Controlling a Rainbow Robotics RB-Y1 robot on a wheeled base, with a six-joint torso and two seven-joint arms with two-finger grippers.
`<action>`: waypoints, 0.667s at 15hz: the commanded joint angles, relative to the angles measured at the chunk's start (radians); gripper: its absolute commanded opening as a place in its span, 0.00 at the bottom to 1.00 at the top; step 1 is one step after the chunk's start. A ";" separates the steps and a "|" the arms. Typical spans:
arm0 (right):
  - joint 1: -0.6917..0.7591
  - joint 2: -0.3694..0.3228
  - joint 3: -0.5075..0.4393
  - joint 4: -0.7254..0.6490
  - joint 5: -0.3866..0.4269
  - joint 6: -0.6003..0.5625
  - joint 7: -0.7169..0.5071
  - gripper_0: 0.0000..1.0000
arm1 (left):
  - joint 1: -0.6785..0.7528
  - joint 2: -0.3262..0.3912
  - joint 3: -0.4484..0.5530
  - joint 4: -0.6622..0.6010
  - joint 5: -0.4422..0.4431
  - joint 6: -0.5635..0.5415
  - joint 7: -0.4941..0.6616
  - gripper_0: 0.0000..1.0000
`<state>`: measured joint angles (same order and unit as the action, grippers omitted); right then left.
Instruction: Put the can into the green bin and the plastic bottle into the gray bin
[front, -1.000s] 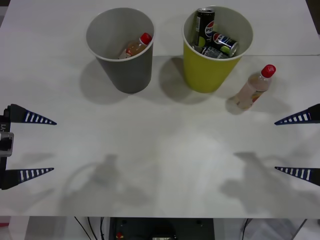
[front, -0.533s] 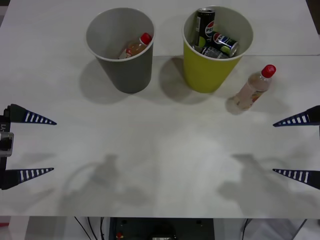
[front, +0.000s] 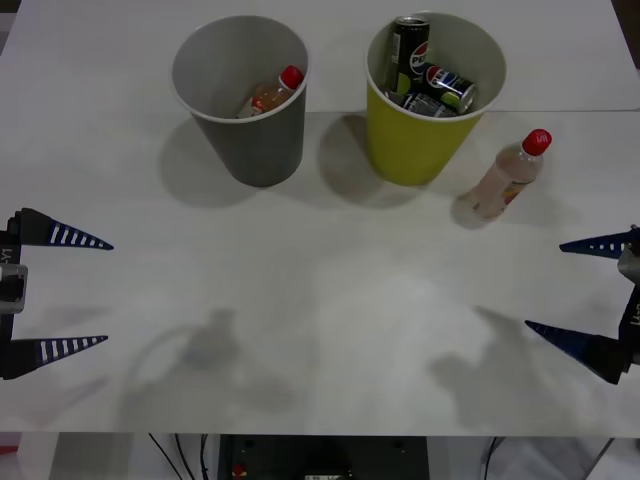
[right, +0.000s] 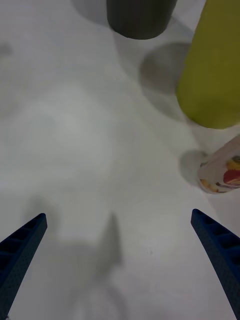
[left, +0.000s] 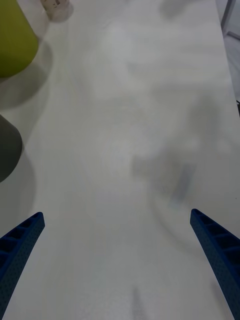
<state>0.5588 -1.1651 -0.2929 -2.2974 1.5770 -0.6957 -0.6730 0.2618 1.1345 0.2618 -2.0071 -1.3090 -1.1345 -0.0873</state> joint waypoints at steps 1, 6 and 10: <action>0.065 -0.002 0.003 -0.031 0.074 0.107 -0.189 1.00 | 0.000 0.000 0.000 0.000 0.000 0.000 0.000 1.00; 0.141 -0.080 0.164 0.004 0.100 0.515 -0.362 1.00 | 0.000 0.000 0.000 0.000 0.000 0.000 0.000 1.00; 0.058 -0.159 0.445 0.101 0.078 0.889 -0.362 1.00 | 0.000 0.000 0.000 0.000 0.000 0.000 0.000 1.00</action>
<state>0.6391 -1.3155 0.1023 -2.2149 1.6601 0.1336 -1.0354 0.2618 1.1345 0.2618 -2.0071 -1.3090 -1.1344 -0.0873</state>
